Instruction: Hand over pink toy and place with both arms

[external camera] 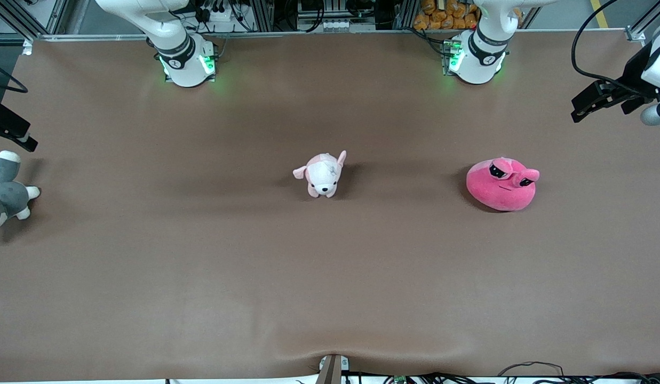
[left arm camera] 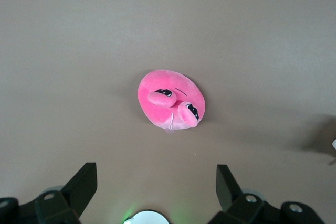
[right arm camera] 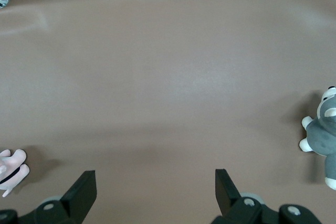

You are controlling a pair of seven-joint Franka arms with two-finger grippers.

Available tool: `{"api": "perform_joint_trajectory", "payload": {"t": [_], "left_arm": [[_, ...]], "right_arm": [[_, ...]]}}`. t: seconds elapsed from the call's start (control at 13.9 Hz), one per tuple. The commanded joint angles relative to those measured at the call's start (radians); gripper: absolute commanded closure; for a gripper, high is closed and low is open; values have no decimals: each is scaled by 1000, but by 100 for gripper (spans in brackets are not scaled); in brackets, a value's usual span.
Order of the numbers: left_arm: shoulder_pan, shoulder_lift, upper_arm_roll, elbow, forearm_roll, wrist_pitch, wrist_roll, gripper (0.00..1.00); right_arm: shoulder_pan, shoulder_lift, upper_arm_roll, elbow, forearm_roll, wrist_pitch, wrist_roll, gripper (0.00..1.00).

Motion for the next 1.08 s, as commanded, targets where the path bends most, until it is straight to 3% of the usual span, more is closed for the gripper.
{"api": "perform_joint_trajectory", "payload": {"t": [0.0,1.01], "left_arm": [[9,9,-8,14,0,-11,-28,0],[82,72,-8,11,-16,59,-176,0]], "right_arm": [[-13,9,7,19,12,-17,-5,0],[-13,11,7,17,12,-34,-6,0]]}}
